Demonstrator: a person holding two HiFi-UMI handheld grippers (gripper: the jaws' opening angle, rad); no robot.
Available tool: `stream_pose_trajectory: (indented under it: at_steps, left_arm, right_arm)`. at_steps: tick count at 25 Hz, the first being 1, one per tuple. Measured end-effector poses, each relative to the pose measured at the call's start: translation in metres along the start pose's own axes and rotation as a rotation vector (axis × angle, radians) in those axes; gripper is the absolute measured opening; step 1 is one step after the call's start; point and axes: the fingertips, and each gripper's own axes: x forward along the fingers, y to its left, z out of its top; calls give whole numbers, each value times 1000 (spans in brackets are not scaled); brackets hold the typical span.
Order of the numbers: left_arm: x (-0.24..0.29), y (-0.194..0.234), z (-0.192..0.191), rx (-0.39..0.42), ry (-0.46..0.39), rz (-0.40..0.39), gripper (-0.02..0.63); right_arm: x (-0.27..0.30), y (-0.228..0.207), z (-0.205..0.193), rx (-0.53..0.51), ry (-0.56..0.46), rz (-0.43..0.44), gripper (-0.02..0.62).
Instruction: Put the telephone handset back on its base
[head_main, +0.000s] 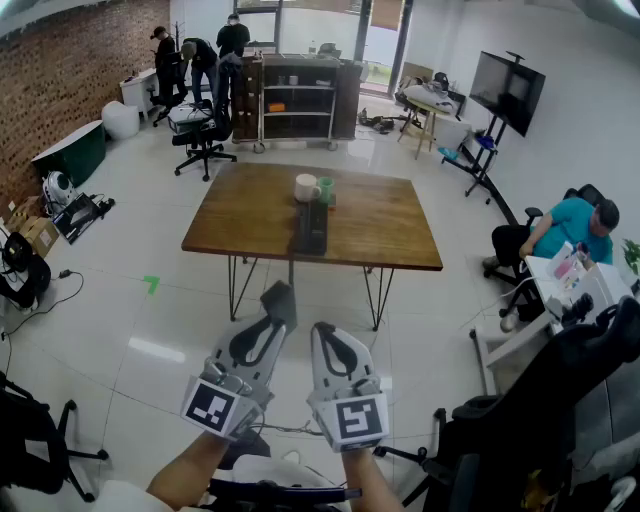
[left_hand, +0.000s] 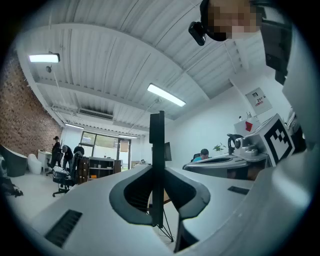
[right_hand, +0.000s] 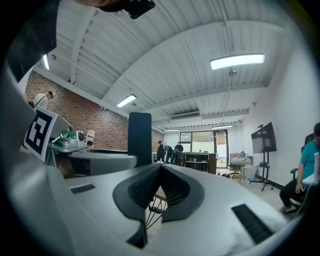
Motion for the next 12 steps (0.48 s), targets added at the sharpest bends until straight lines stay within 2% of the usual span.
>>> stream_pose_trajectory:
  at_steps: [12]
  left_arm:
    - [14,1,-2,-3,-6,7,63]
  right_arm:
    - [2,-13,0,-26,-5,11,0]
